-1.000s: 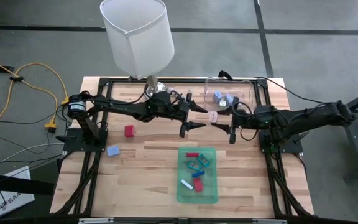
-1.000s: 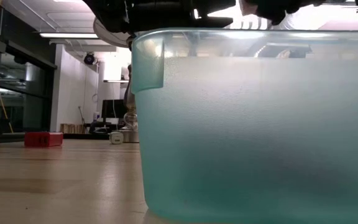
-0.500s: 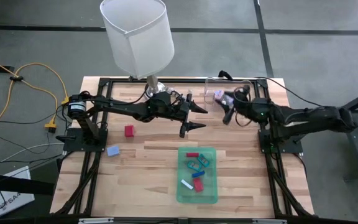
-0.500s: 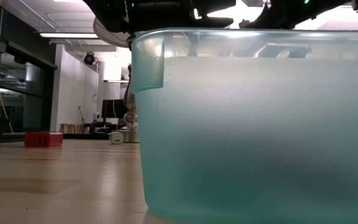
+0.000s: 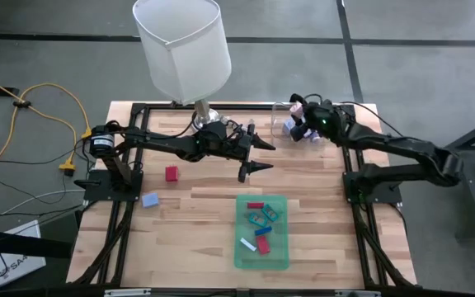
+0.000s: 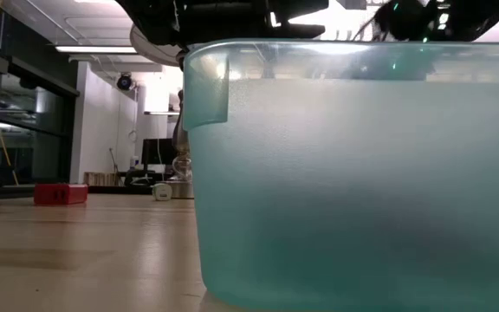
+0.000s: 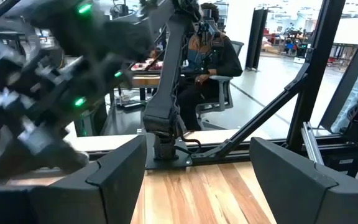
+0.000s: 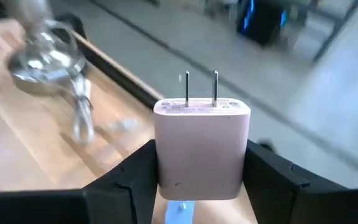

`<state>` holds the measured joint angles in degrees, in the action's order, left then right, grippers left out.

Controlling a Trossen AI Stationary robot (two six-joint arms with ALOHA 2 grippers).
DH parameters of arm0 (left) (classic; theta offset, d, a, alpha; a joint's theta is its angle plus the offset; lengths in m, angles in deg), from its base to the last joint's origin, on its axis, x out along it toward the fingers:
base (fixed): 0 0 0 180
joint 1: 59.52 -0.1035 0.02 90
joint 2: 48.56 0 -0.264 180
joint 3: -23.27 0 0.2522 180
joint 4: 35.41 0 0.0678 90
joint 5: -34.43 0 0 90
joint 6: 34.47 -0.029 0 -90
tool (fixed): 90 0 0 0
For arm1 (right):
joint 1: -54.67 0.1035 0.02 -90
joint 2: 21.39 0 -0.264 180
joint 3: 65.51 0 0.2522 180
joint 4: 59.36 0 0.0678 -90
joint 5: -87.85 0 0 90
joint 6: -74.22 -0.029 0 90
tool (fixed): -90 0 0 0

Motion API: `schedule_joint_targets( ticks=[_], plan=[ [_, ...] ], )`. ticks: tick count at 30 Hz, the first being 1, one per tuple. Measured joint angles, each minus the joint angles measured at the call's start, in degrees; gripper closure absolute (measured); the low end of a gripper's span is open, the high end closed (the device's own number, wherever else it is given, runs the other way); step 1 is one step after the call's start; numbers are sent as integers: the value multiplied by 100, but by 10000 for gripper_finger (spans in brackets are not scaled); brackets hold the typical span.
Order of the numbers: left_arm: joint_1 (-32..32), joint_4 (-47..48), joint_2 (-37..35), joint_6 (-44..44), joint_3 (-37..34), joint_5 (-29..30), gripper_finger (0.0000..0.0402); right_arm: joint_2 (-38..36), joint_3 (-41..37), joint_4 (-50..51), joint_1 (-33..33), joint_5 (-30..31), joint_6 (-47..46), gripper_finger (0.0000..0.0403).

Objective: Pick & Place Office items
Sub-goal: Put the pink charger adapter into the transparent bin

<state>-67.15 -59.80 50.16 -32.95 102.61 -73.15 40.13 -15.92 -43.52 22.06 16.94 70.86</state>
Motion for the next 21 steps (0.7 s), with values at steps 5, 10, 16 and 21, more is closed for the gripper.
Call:
schedule_joint_targets(
  ticks=[5, 10, 16, 21],
  plan=[
    [0, 0, -5, 0, 0, -2, 124, 523, 0, 393, -759, -556, -397, 216],
    [0, 0, -7, 0, 0, -2, 124, 1007, 0, 480, -1146, -896, -509, 215],
    [0, 2, -7, 0, 0, -2, 124, 1319, 0, 813, -1290, -845, -811, 216],
    [0, 3, -7, -6, 0, -1, 124, 1375, 0, 1099, -1296, -330, -888, 216]
  ],
)
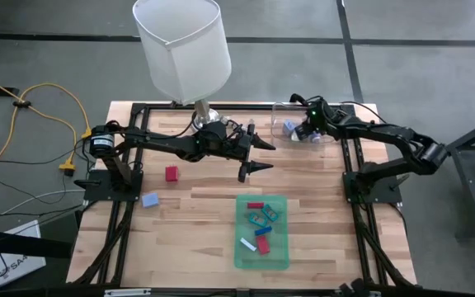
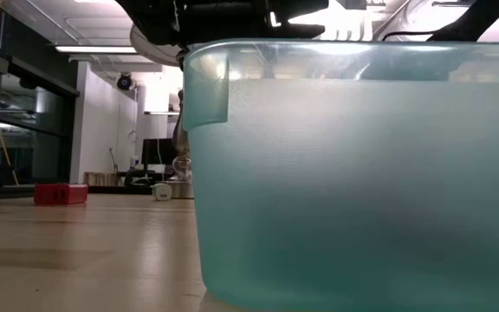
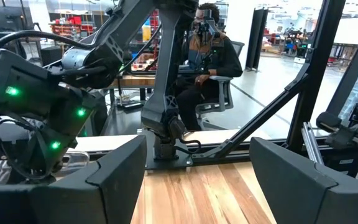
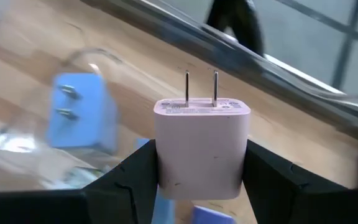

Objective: Pick & Place Office items
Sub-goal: Put the pink charger adapter into the transparent bin, then put the red charger adapter into the transparent bin

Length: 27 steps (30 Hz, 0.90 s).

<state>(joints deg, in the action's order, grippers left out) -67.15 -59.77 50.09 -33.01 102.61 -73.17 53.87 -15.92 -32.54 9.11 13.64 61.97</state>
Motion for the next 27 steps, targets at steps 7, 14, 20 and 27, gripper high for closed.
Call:
schedule_joint_targets(
  ticks=[7, 14, 20, 27],
  plan=[
    [0, 2, 0, -14, 2, 1, 124, 0, 0, 103, 2, 55, -23, 214],
    [0, 2, 0, -11, 4, 0, 124, 0, 0, 394, 2, 55, -168, 207],
    [0, 2, 0, -2, 4, -1, 124, 0, 0, 387, 2, -85, -162, 186],
    [0, 2, 0, 8, 4, -1, 124, 0, 0, 389, 4, -120, -149, 184]
  ],
)
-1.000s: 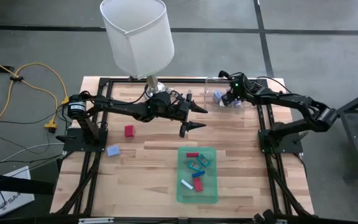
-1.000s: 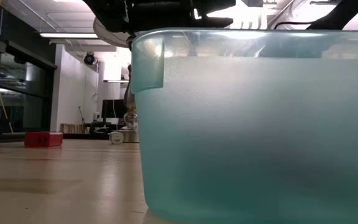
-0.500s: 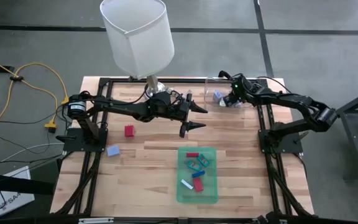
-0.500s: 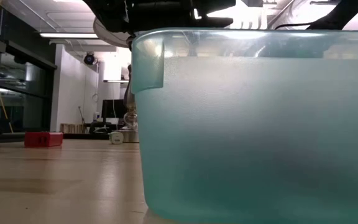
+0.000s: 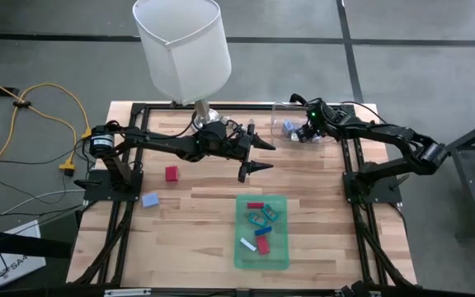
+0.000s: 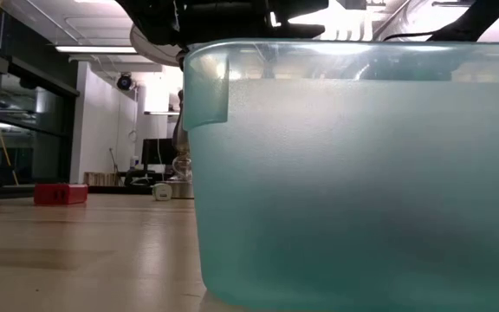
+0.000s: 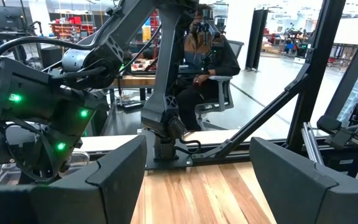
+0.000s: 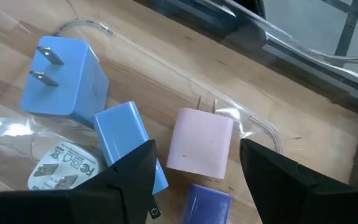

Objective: Pick & Place Office items
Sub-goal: Put the red charger adapter into the transparent bin

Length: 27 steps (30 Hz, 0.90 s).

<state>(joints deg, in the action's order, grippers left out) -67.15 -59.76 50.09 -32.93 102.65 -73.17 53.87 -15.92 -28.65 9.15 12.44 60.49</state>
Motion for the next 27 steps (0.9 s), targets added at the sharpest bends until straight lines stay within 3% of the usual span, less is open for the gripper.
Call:
schedule_joint_targets(
  ticks=[10, 16, 20, 27],
  plan=[
    [0, 18, 0, 0, 0, 1, 124, -32, 0, -131, 2, 0, 227, 184],
    [0, 21, 0, 71, 0, 1, 124, -523, 42, -228, 2, -93, 477, 183],
    [-17, 40, 0, 176, 0, 0, 124, -1108, 114, -249, 2, -649, 498, 183],
    [-17, 44, 0, 192, 0, 0, 124, -2106, 116, -275, 233, -2406, 498, 183]
  ],
)
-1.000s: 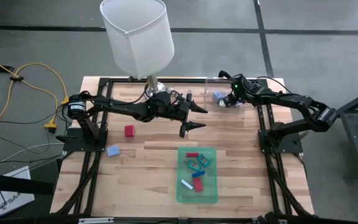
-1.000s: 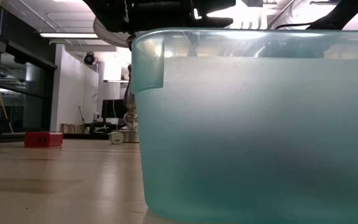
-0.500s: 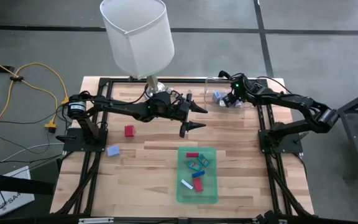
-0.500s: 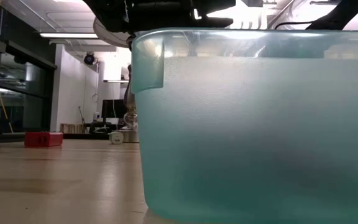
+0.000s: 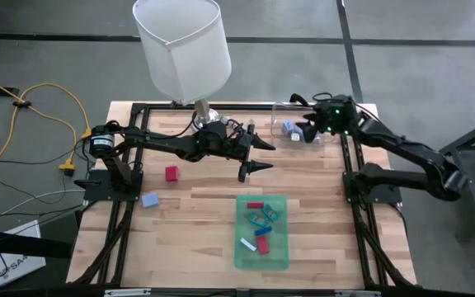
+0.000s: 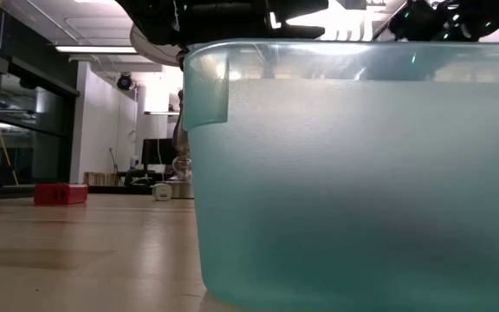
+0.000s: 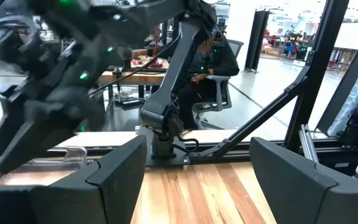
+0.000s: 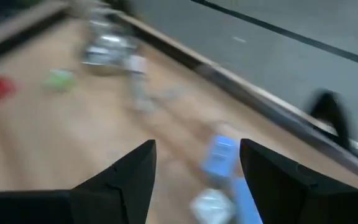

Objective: Pick & Place Office items
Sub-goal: Put the red charger adapter into the transparent bin

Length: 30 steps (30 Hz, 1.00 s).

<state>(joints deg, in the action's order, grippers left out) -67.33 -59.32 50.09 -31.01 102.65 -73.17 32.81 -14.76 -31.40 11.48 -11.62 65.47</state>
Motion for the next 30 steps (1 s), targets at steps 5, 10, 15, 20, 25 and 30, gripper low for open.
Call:
schedule_joint_targets(
  ticks=[5, 10, 15, 20, 25, 30],
  plan=[
    [0, 115, 0, 106, 0, -2, 124, -387, 2, -150, 450, -925, -1, 183],
    [0, 598, -156, 208, 0, -1, 124, -433, 2, -311, 1036, -1326, 0, 183],
    [37, 1378, -472, 143, 0, 11, 124, -398, 2, -295, 1722, -1300, -17, 183],
    [402, 1818, -557, 71, 2, 223, 124, -388, 2, -474, 2493, -1139, -197, 183],
    [948, 1968, -562, -216, 0, 944, 124, -275, 2, -873, 3362, -734, -255, 183],
    [1259, 2276, -705, -13, -2, 1329, 124, -83, 2, -1025, 4016, -302, -210, 183]
  ],
)
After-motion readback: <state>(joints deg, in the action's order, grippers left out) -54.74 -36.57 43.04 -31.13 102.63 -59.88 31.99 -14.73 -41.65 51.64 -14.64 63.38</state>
